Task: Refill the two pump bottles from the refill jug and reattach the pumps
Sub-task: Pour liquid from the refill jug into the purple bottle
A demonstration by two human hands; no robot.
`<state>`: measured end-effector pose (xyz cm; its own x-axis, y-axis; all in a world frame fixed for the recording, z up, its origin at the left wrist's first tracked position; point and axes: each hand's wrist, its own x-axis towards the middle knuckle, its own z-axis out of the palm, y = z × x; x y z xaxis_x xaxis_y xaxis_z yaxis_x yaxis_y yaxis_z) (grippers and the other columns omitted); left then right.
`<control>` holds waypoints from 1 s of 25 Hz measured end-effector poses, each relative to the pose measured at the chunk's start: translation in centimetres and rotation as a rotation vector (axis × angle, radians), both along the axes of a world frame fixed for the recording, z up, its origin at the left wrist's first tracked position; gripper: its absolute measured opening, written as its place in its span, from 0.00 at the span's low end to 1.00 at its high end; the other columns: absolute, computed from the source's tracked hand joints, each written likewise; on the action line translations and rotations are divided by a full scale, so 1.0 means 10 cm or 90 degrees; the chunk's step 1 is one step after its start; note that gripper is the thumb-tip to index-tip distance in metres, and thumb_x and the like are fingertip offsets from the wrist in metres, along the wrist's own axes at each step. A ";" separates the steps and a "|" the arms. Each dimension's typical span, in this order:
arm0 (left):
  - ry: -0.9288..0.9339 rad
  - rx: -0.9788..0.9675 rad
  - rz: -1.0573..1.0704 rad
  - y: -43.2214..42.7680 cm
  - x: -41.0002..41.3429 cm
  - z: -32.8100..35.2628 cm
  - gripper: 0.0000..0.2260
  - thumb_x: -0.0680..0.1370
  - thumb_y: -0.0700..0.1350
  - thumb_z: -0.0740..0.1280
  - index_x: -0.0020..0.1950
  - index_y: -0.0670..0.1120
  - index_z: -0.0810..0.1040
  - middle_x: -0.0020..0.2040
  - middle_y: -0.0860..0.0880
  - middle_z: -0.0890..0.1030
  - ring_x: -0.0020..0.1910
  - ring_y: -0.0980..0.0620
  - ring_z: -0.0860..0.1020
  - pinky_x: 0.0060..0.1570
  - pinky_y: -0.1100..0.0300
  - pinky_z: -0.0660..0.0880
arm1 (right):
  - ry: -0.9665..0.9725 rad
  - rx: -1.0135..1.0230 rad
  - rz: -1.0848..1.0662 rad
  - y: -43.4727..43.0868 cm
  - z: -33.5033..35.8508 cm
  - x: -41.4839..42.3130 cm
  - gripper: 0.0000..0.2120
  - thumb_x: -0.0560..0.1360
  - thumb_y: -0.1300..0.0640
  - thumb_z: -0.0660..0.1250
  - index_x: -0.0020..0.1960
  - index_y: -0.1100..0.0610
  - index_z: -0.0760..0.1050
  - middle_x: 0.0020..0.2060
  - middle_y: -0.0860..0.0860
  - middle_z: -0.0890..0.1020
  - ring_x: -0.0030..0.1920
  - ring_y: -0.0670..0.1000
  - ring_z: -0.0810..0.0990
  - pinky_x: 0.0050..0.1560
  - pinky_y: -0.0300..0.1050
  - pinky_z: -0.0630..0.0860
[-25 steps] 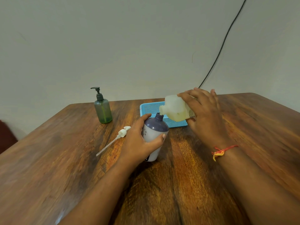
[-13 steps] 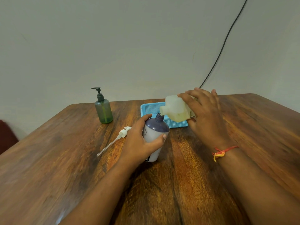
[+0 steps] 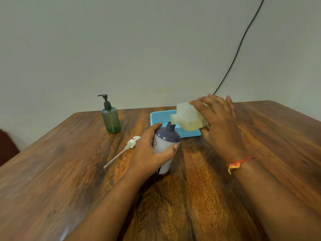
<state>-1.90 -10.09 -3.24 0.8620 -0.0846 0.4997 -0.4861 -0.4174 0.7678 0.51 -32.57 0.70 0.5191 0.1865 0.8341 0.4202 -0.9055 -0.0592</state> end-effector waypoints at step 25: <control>0.012 -0.005 -0.010 0.00 0.00 0.00 0.38 0.66 0.61 0.74 0.74 0.54 0.69 0.65 0.57 0.77 0.59 0.62 0.78 0.54 0.64 0.80 | -0.005 -0.005 -0.013 0.03 0.01 -0.02 0.39 0.65 0.70 0.73 0.72 0.49 0.71 0.67 0.51 0.75 0.74 0.56 0.66 0.79 0.55 0.44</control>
<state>-1.90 -10.05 -3.22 0.8696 -0.0952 0.4845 -0.4786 -0.4036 0.7798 0.33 -32.30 0.82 0.5164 0.1820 0.8368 0.4021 -0.9143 -0.0493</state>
